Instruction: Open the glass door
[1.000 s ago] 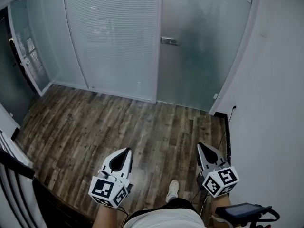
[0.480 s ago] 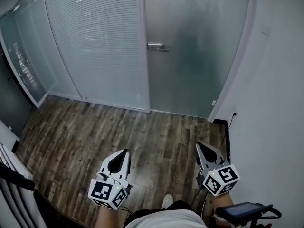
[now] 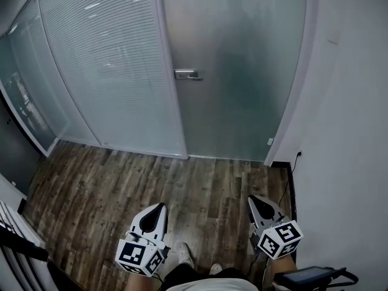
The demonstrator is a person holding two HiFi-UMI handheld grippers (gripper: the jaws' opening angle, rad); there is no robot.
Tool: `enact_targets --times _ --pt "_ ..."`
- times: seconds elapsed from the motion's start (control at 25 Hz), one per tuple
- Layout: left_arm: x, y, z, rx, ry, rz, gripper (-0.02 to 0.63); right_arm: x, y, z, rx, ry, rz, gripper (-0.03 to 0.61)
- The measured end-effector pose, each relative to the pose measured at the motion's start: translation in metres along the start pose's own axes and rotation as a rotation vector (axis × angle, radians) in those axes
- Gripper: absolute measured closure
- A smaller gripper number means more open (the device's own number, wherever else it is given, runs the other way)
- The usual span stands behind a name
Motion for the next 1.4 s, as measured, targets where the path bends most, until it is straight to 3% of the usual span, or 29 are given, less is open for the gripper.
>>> enact_targets --times 0.48,1.04,1.4 --pt "-0.056 -0.029 0.108 0.042 0.103 -0.06 0.615 0.044 -0.034 0.071 -0.01 0.08 -0.037 0.577" --pt "-0.217 -0.061 0.199 0.023 0.087 -0.094 0.615 0.032 -0.103 0.248 -0.03 0.081 -0.08 0.577" --pt "-0.274 -0.059 0.241 -0.016 0.114 -0.114 0.615 0.027 -0.119 0.322 -0.077 0.077 -0.099 0.577"
Point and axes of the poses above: the fingertips, and each gripper's own axes: z forward along the fingers, x to its right, y out of its underside, the point moved 6 cm from there along -z, backward along the fingers, and after that the axes turned 14 degrees about -x, right-handed, at the moved point
